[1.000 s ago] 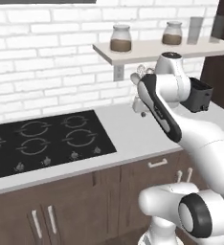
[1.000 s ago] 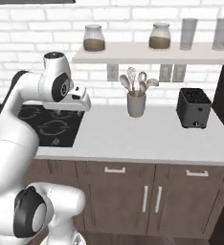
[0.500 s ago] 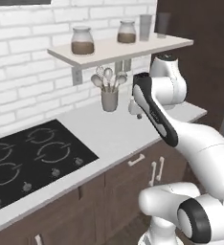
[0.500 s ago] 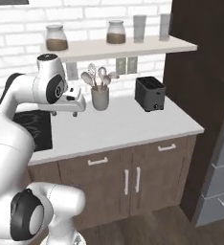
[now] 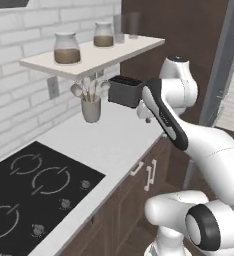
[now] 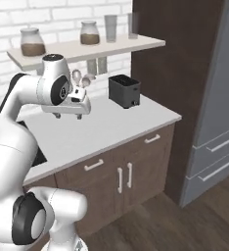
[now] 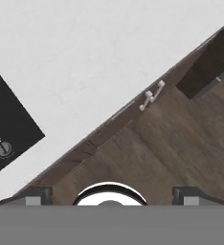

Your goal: Take a straw from the drawer in front and place it inside the glass cup on the dining counter.

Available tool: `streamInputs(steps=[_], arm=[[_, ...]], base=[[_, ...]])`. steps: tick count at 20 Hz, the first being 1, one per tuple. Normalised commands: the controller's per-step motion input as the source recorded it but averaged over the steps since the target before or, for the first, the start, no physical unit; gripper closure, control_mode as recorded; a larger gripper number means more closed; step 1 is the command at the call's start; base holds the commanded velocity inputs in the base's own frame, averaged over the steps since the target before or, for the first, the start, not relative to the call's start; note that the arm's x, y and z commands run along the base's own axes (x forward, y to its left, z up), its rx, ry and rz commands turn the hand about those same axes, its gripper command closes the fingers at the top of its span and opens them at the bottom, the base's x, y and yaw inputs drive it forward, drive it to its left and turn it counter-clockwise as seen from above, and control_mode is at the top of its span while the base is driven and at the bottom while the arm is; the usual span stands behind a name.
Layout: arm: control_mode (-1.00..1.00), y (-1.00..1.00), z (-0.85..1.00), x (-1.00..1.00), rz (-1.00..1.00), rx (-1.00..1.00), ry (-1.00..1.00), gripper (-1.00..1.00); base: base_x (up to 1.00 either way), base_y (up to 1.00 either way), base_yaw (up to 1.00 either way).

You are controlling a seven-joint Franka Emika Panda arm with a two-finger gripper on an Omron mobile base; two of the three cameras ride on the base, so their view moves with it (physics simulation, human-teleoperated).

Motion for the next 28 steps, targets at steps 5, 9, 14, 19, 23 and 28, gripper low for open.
streamInputs(steps=[5,9,14,19,23,28], arm=[[1.00,0.00,0.00,0.00,0.00,0.00,0.00,-1.00],[1.00,0.00,0.00,0.00,0.00,0.00,0.00,-1.00],[1.00,0.00,0.00,0.00,0.00,0.00,0.00,-1.00],[1.00,0.00,0.00,0.00,0.00,0.00,0.00,-1.00],[1.00,0.00,0.00,0.00,0.00,0.00,0.00,-1.00],[1.00,0.00,0.00,0.00,0.00,0.00,0.00,-1.00]], base=[[0.16,0.78,-0.36],[0.27,0.38,-0.30],[0.30,0.54,-0.30],[0.16,0.72,-0.27],[0.29,0.60,-0.27],[0.48,0.27,-0.20]])
